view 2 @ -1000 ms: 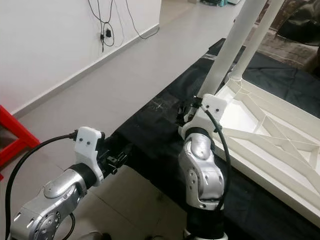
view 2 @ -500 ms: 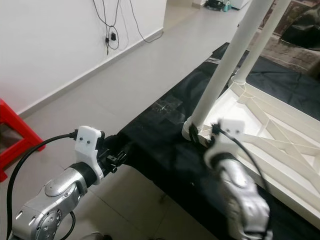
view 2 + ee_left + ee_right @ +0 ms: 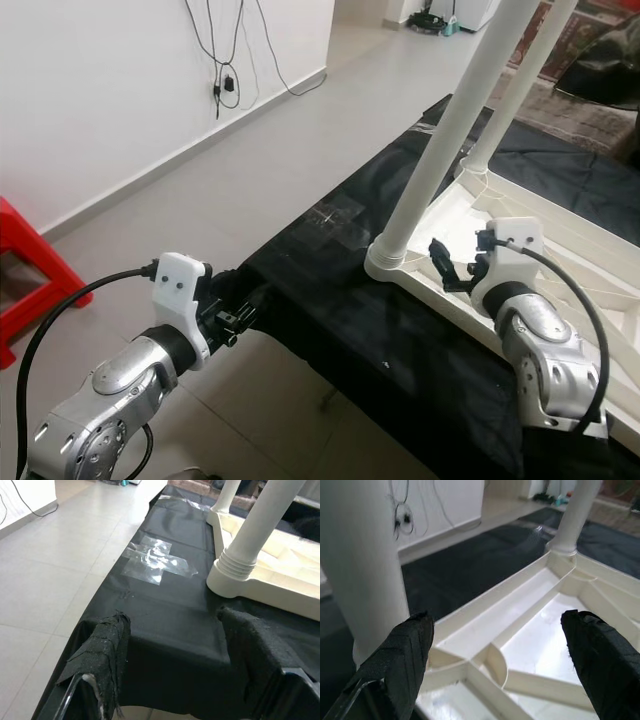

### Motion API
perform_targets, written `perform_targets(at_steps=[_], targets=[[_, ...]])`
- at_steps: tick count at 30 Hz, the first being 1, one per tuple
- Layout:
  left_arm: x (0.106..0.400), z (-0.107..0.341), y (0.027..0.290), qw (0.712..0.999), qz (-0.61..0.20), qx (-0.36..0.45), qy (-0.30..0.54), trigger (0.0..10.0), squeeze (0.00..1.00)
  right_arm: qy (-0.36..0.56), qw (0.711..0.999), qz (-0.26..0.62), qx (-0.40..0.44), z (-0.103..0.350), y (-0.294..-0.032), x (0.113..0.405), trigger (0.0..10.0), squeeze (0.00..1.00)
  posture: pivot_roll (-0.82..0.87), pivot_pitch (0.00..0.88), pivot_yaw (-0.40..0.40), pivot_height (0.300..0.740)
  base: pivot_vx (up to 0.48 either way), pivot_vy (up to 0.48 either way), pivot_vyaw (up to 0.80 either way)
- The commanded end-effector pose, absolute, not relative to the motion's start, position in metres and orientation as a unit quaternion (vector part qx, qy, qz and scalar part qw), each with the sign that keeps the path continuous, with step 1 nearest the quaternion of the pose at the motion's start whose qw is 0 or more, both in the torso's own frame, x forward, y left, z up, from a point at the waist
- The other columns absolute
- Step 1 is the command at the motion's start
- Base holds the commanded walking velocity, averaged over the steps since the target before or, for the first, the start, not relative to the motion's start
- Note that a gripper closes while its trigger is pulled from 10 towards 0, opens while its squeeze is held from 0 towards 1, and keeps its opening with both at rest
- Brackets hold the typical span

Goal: Building children table

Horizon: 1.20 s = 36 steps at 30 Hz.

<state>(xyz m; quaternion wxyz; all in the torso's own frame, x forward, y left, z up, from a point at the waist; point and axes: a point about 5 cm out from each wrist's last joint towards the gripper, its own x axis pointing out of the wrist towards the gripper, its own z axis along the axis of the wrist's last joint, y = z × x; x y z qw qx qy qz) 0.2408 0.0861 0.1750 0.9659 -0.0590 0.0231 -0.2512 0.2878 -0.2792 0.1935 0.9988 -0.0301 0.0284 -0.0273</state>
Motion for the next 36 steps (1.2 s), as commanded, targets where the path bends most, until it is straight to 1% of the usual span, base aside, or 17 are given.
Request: perform_targets(at_steps=[1, 6, 8, 12, 17, 21, 23, 24, 25, 27, 36], targets=[[0.242, 0.171, 0.086, 0.966, -0.251, -0.054, 0.030, 10.0, 0.00, 0.021, 0.998, -0.054, -0.027, 0.190, -0.284, 0.286, 10.0, 0.00, 0.16, 0.093, -0.120, 0.740, 0.000, 0.000, -0.76], [0.242, 0.170, 0.086, 0.966, -0.250, -0.053, 0.030, 10.0, 0.00, 0.016, 0.997, -0.074, -0.034, 0.191, -0.289, 0.286, 10.0, 0.00, 0.16, 0.092, -0.119, 0.740, 0.000, 0.000, -0.76], [0.242, 0.170, 0.086, 0.966, -0.250, -0.054, 0.029, 10.0, 0.00, 0.014, 0.994, -0.106, -0.036, 0.191, -0.298, 0.288, 10.0, 0.00, 0.16, 0.091, -0.121, 0.740, 0.000, 0.000, -0.76], [0.242, 0.170, 0.086, 0.966, -0.250, -0.054, 0.028, 10.0, 0.00, 0.010, 0.990, -0.132, -0.039, 0.190, -0.303, 0.290, 10.0, 0.00, 0.16, 0.092, -0.121, 0.740, 0.000, 0.000, -0.76], [0.242, 0.170, 0.086, 0.966, -0.250, -0.054, 0.028, 10.0, 0.00, 0.006, 0.989, -0.141, -0.040, 0.189, -0.302, 0.291, 10.0, 0.00, 0.16, 0.092, -0.120, 0.740, 0.000, 0.000, -0.77], [0.242, 0.170, 0.086, 0.966, -0.250, -0.053, 0.028, 10.0, 0.00, 0.005, 0.991, -0.130, -0.030, 0.187, -0.295, 0.296, 10.0, 0.00, 0.16, 0.092, -0.118, 0.740, 0.000, 0.000, -0.77], [0.241, 0.168, 0.087, 0.966, -0.254, -0.037, 0.031, 10.0, 0.00, 0.000, 0.991, -0.128, -0.027, 0.189, -0.292, 0.298, 10.0, 0.00, 0.16, 0.092, -0.118, 0.740, 0.000, 0.000, -0.77], [0.239, 0.166, 0.086, 0.965, -0.261, -0.016, 0.034, 10.0, 0.00, -0.004, 0.991, -0.133, -0.027, 0.190, -0.292, 0.299, 10.0, 0.00, 0.16, 0.097, -0.121, 0.740, 0.000, 0.000, -0.77], [0.239, 0.166, 0.086, 0.965, -0.261, -0.016, 0.034, 10.0, 0.00, -0.004, 0.991, -0.133, -0.027, 0.190, -0.292, 0.299, 10.0, 0.00, 0.16, 0.097, -0.121, 0.740, 0.000, 0.000, -0.77], [0.236, 0.161, 0.085, 0.962, -0.271, 0.016, 0.038, 10.0, 0.00, -0.011, 0.990, -0.137, -0.027, 0.193, -0.291, 0.301, 10.0, 0.00, 0.17, 0.100, -0.122, 0.740, 0.000, -0.142, -0.77], [0.237, 0.157, 0.085, 0.962, -0.267, 0.012, 0.053, 10.0, 0.00, -0.018, 0.990, -0.139, -0.025, 0.198, -0.288, 0.305, 10.0, 0.00, 0.16, 0.104, -0.121, 0.740, 0.032, -0.039, -0.77]])
